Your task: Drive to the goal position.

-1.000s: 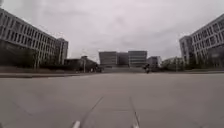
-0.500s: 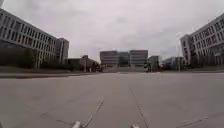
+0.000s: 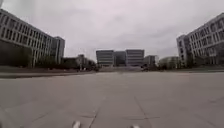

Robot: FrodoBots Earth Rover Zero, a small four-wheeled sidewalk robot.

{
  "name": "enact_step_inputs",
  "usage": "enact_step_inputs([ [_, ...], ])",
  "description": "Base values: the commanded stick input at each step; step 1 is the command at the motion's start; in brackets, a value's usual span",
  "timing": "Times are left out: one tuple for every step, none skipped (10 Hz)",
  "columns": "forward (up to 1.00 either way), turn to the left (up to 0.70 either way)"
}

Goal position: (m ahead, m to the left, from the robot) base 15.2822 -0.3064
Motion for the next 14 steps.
enact_step_inputs([
  [1.00,0.00],
  [1.00,0.00],
  [1.00,0.00],
  [1.00,-0.03],
  [1.00,-0.05],
  [1.00,-0.06],
  [1.00,-0.03],
  [1.00,0.00],
  [1.00,0.00],
  [1.00,0.00],
  [1.00,0.00],
  [1.00,0.00],
  [1.00,0.00],
  [1.00,0.00],
])
